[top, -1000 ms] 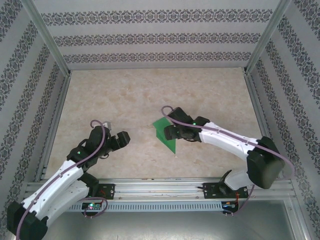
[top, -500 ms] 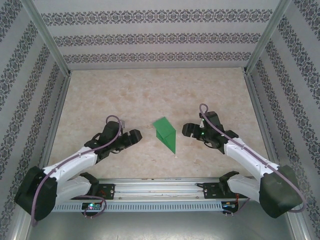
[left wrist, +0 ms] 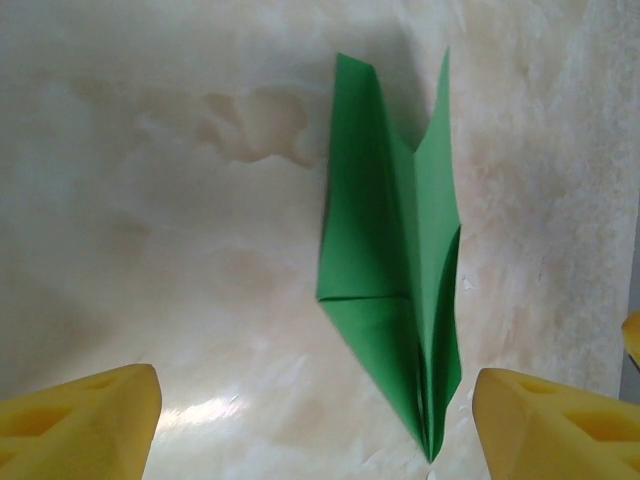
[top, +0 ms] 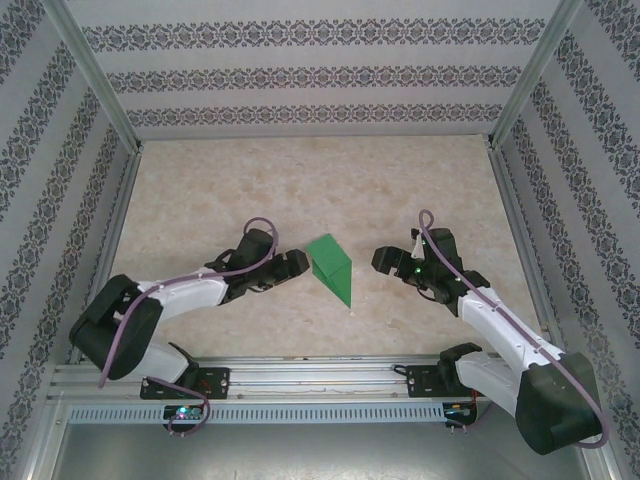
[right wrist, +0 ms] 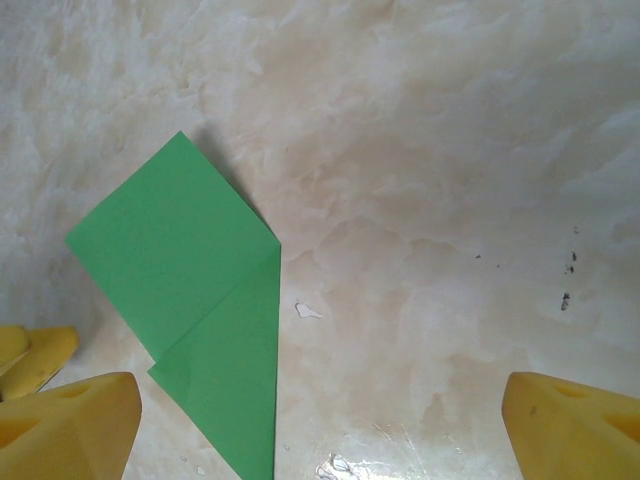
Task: Fold a paper plane with a square sheet of paper (fold left side to right side)
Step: Pick up the paper from the center of the table.
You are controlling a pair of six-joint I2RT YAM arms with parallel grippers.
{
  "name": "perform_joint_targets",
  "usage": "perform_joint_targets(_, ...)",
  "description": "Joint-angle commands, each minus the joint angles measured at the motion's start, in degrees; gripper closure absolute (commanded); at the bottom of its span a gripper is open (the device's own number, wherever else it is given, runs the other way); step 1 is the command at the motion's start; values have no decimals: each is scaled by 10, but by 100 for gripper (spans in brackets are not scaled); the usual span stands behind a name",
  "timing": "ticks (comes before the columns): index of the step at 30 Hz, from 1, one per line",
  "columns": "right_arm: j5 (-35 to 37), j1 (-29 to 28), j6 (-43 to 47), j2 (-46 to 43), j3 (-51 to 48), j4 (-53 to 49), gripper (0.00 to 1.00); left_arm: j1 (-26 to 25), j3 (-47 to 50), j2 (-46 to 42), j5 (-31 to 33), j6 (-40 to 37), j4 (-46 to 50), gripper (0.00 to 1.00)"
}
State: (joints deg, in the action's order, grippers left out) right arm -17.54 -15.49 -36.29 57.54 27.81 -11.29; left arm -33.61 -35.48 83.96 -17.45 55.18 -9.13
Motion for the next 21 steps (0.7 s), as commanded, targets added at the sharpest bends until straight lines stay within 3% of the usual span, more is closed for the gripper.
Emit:
perform_joint_targets(1,-22,8,3,-7,-11,10,8,-14,-29,46,-21,15,-62,20)
perform_joint_targets(10,-34,20,13,-6,-22,13,9,-23,-115,165,-44,14,-96,43)
perform_joint_targets(15,-53,28,18,-6,-26,20,13,-22,-129,190,-37,8,-99,68)
perform_joint_targets(21,-100,43,35,-8,-23,37,14,-17,-107,153,-37,-36,-87,99)
